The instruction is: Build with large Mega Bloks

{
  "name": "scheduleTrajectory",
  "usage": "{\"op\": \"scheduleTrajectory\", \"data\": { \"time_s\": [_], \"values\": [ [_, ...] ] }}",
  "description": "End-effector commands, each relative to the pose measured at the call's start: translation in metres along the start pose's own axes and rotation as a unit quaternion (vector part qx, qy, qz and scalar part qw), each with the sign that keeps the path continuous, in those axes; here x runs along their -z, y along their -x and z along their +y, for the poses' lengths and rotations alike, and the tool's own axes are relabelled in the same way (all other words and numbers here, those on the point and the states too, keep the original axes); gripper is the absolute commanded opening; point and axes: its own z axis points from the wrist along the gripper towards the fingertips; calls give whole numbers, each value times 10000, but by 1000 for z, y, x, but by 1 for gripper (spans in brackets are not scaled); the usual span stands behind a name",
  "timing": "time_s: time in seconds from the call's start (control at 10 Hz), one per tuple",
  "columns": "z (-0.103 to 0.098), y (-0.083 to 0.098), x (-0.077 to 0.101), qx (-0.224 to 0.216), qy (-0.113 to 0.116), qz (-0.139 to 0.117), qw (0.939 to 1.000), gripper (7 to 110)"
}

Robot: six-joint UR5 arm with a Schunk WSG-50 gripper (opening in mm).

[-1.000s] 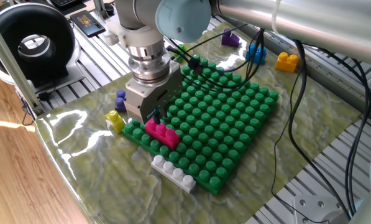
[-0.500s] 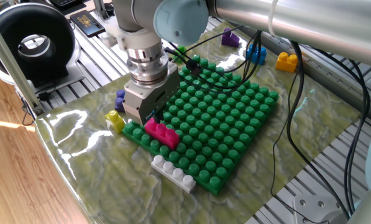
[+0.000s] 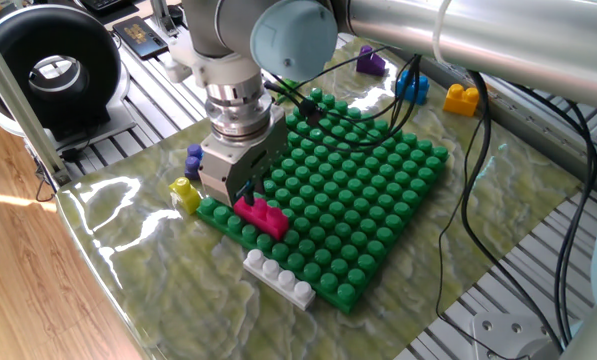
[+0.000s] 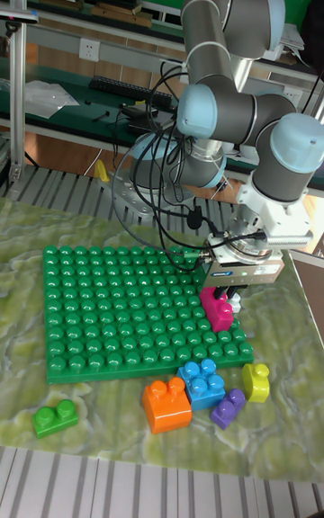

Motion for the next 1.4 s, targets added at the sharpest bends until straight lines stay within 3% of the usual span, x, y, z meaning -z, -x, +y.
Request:
{"op": "scheduleTrajectory", "data": {
  "time_s": [0.0,0.4,0.5,0.7,0.8,1.1,1.2,1.3],
  "values": [
    [1,-1,-2,-12,18,6,10000,22],
    [4,-3,-4,-26,23,-3,10000,22],
    [5,-4,-3,-25,30,-5,10000,44],
    [6,-7,-1,-44,3,10,10000,44],
    [-5,-1,-1,-47,-201,-124,9997,44],
    [-9,0,0,-284,-417,-248,9984,44],
    [-3,1,2,-238,-280,-290,9989,22],
    [1,3,2,-199,-213,-331,9990,22]
  ]
}}
